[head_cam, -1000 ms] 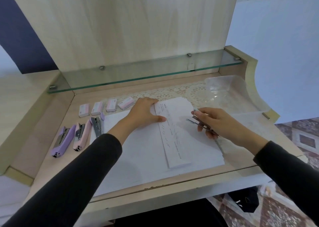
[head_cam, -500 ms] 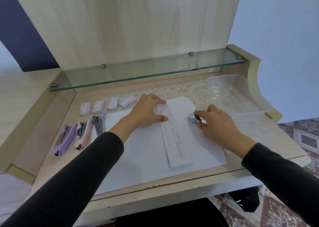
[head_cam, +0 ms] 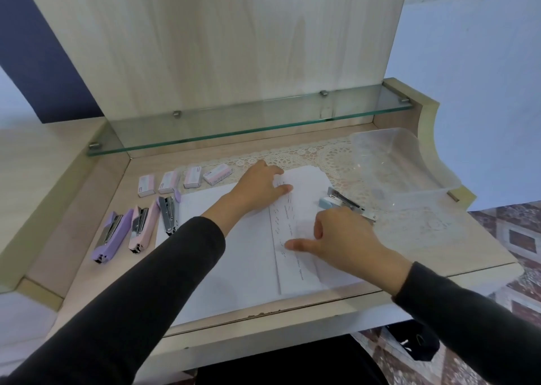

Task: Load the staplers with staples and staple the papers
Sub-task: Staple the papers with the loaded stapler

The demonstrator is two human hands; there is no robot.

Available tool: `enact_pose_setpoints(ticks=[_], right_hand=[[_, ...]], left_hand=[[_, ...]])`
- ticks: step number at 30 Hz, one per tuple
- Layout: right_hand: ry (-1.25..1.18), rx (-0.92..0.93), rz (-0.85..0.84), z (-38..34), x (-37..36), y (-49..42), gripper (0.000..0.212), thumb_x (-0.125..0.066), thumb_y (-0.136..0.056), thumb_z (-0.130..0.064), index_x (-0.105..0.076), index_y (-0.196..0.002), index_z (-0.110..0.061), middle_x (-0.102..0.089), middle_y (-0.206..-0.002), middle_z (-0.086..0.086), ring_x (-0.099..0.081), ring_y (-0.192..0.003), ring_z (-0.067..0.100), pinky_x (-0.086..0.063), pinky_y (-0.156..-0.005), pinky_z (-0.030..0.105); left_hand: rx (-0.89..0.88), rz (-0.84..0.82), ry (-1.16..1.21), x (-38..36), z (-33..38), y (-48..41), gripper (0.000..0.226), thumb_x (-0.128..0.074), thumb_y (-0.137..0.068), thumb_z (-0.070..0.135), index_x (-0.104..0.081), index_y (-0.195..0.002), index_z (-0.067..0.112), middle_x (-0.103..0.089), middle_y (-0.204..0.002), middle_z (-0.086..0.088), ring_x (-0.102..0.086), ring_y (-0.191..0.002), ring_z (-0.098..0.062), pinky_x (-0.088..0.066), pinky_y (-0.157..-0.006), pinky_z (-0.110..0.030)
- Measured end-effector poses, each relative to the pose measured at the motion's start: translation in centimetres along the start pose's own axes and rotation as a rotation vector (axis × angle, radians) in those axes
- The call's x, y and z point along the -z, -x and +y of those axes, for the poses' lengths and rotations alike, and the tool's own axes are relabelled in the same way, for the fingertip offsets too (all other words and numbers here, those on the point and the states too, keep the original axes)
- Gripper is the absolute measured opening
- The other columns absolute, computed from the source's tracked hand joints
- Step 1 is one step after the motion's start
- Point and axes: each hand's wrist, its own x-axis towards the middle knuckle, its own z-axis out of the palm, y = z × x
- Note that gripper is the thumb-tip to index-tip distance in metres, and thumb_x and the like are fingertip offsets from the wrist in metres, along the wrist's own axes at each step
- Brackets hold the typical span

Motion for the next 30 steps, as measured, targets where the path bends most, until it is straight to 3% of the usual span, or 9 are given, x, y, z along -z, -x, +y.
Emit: enact_pose_setpoints(ticks=[6, 10, 13, 16, 20, 23, 26, 30], right_hand=[[-0.112, -0.072, -0.102, -1.5, -0.8, -0.9, 0.061, -0.076, -0.062, -0.050, -0.027, -0.053, -0.016, -0.032, -0.053, -0.002, -0.030, -0.047, 0.012, -0.020, -0.045, 0.025], [-0.268, -0.119, -0.103, -1.2, -1.0, -1.3, 0.052, -0.080, -0.063, -0.032, -0.032, -0.053, -0.013, -0.037, -0.055, 0.001, -0.034, -0.049, 0.015, -0.025, -0.046, 0.025], [-0.437, -0.108, -0.072, -1.2, -1.3, -1.2, 0.037, -0.078, -0.065, -0.016, -0.041, -0.062, -0.012, -0.048, -0.067, 0.003, -0.045, -0.064, 0.019, -0.034, -0.055, 0.027], [-0.598, -0.083, 0.025, -1.1, -1.2, -1.0, 0.033, -0.073, -0.067, -0.007, -0.042, -0.069, -0.017, -0.047, -0.069, -0.003, -0.046, -0.066, 0.016, -0.036, -0.055, 0.024], [-0.717, -0.069, 0.137, -0.5, 0.2, -1.1, 0.029, -0.070, -0.069, -0.003, -0.047, -0.081, -0.015, -0.050, -0.065, -0.002, -0.046, -0.057, 0.010, -0.034, -0.051, 0.021], [-0.720, -0.088, 0.175, 0.4, 1.4, -1.5, 0.026, -0.072, -0.071, -0.008, -0.054, -0.088, -0.012, -0.051, -0.069, -0.002, -0.048, -0.065, 0.013, -0.036, -0.054, 0.022], [-0.757, -0.125, 0.160, 1.1, 1.6, -1.7, 0.026, -0.073, -0.072, -0.010, -0.056, -0.092, -0.010, -0.051, -0.070, -0.001, -0.049, -0.067, 0.013, -0.036, -0.055, 0.021], [-0.679, -0.153, 0.088, 1.5, 0.5, -1.8, 0.033, -0.072, -0.073, -0.010, -0.055, -0.101, -0.009, -0.052, -0.083, 0.005, -0.050, -0.077, 0.018, -0.036, -0.058, 0.021]], left_hand=[[0.087, 0.041, 0.060, 1.1, 0.2, 0.5, 0.059, -0.051, -0.087, 0.049, -0.044, -0.132, 0.012, -0.050, -0.131, -0.011, -0.047, -0.119, -0.027, -0.037, -0.097, -0.034], [0.162, 0.026, 0.035, 1.4, 0.7, 1.2, 0.074, -0.048, -0.083, 0.061, -0.038, -0.135, 0.009, -0.045, -0.137, -0.010, -0.046, -0.121, -0.027, -0.038, -0.093, -0.034], [0.213, 0.018, 0.047, 1.3, 1.3, 1.4, 0.083, -0.049, -0.078, 0.067, -0.036, -0.136, 0.009, -0.047, -0.134, -0.011, -0.054, -0.111, -0.028, -0.041, -0.082, -0.032], [0.245, 0.022, 0.097, 1.5, 1.8, 1.6, 0.082, -0.054, -0.078, 0.063, -0.034, -0.136, 0.009, -0.050, -0.129, -0.011, -0.058, -0.104, -0.026, -0.043, -0.077, -0.030], [0.254, 0.093, 0.409, 2.5, 1.9, 1.4, 0.067, -0.058, -0.084, 0.048, -0.036, -0.133, 0.009, -0.061, -0.109, -0.010, -0.066, -0.071, -0.020, -0.056, -0.074, -0.032], [0.235, 0.066, 0.626, 3.5, 1.6, 1.6, 0.061, -0.051, -0.087, 0.050, -0.040, -0.132, 0.009, -0.064, -0.091, -0.007, -0.064, -0.071, -0.016, -0.056, -0.067, -0.027], [0.164, 0.046, 0.427, 4.0, 0.3, 3.0, 0.048, -0.049, -0.089, 0.048, -0.054, -0.121, 0.013, -0.063, -0.106, -0.003, -0.061, -0.093, -0.016, -0.049, -0.084, -0.030], [0.191, 0.084, -0.079, 3.0, -3.5, 6.1, 0.036, -0.052, -0.089, 0.041, -0.059, -0.117, 0.019, -0.050, -0.130, -0.005, -0.047, -0.117, -0.023, -0.039, -0.094, -0.035]])
